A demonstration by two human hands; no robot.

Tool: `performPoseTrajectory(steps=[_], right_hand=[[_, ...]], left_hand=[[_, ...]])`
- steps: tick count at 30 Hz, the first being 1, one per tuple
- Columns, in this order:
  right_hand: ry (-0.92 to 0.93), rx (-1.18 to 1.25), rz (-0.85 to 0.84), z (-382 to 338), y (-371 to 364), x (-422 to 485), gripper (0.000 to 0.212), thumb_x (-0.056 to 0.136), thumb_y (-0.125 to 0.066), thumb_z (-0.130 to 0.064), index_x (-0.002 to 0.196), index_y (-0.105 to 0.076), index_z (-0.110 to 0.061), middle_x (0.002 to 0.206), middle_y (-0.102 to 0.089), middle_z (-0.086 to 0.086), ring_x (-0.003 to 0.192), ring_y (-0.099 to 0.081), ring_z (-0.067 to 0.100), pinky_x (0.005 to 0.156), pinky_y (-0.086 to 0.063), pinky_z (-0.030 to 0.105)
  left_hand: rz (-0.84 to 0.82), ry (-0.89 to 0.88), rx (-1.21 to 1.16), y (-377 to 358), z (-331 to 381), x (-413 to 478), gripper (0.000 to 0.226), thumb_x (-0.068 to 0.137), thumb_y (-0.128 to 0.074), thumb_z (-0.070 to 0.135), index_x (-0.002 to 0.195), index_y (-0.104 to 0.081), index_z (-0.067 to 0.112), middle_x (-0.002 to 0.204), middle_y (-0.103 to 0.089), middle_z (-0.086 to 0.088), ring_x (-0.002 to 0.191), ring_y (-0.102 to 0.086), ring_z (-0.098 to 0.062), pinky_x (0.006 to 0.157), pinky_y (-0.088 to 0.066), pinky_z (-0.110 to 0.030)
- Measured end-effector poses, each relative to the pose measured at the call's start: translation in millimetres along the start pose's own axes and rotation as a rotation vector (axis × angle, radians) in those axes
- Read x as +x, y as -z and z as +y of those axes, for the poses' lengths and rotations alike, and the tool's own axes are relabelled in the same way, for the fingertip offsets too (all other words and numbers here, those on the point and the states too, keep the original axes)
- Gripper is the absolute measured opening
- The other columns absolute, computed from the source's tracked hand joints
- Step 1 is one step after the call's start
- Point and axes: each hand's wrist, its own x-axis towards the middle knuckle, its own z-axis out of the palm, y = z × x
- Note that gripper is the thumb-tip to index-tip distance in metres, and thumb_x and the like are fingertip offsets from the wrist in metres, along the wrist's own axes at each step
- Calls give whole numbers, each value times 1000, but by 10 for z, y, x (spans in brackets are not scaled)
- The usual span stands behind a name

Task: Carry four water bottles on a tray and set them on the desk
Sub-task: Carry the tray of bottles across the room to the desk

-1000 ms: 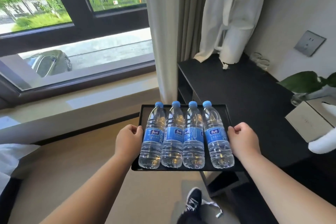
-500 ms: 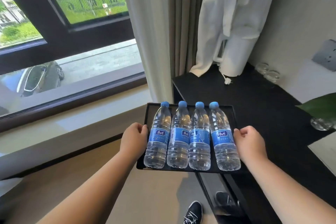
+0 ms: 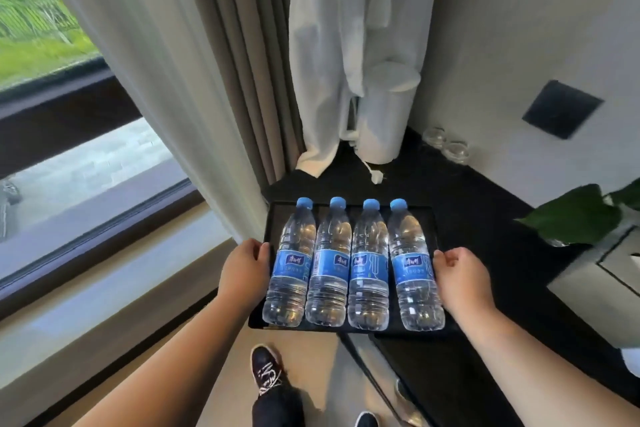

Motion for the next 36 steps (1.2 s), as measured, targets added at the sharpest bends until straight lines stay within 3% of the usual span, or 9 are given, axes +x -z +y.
performPoseTrajectory(steps=[6, 9, 13, 16, 23, 27, 36], right_hand=[[-145, 45, 133, 30, -25, 230, 20, 101, -60, -37, 87, -57, -22, 77, -64, -4, 69, -60, 12, 55, -43, 30], [-183, 26, 186, 92, -63, 268, 19, 102, -58, -39, 94, -58, -22, 79, -60, -7, 71, -58, 13, 58, -41, 30], [-289, 72, 289, 163, -198, 224, 31, 102, -56, -45, 87, -60, -18, 75, -63, -8, 68, -59, 9, 54, -39, 27], [-386, 123, 352, 193, -270, 121, 31, 101, -55, -47, 87, -63, -20, 75, -67, -3, 68, -64, 13, 54, -42, 28], [-558, 141, 434, 219, -346, -127, 29, 102, -56, -43, 91, -65, -18, 77, -67, -3, 69, -62, 12, 53, -40, 26], [-644, 124, 455, 292, -383, -293, 26, 103, -57, -39, 88, -63, -19, 75, -65, -3, 67, -61, 12, 50, -37, 26], [-696, -11, 399, 466, -399, -488, 29, 104, -53, -36, 80, -54, -20, 67, -63, 2, 59, -61, 19, 47, -36, 28]], left_hand=[[-135, -145, 53, -297, 355, 797, 23, 102, -48, 43, 88, -58, 28, 76, -65, 6, 66, -62, -11, 54, -47, -30], [-222, -242, 91, -444, 520, 1191, 26, 102, -49, 41, 81, -55, 28, 71, -63, 6, 63, -60, -9, 50, -42, -28], [-320, -437, 179, -654, 703, 1680, 28, 102, -50, 37, 78, -51, 23, 67, -55, 9, 62, -54, -15, 55, -36, -32], [-403, -543, 196, -806, 865, 1897, 26, 102, -50, 36, 77, -47, 29, 66, -52, 11, 59, -48, -9, 57, -34, -31], [-546, -732, 268, -1086, 1156, 2124, 22, 103, -48, 34, 84, -52, 22, 74, -55, 4, 68, -52, -19, 64, -38, -31], [-568, -833, 306, -1194, 1220, 2087, 24, 101, -51, 28, 78, -48, 21, 70, -49, 6, 64, -49, -17, 62, -35, -30], [-665, -849, 347, -1346, 1134, 1886, 33, 100, -52, 26, 69, -41, 20, 66, -49, 3, 60, -49, -18, 58, -31, -31]])
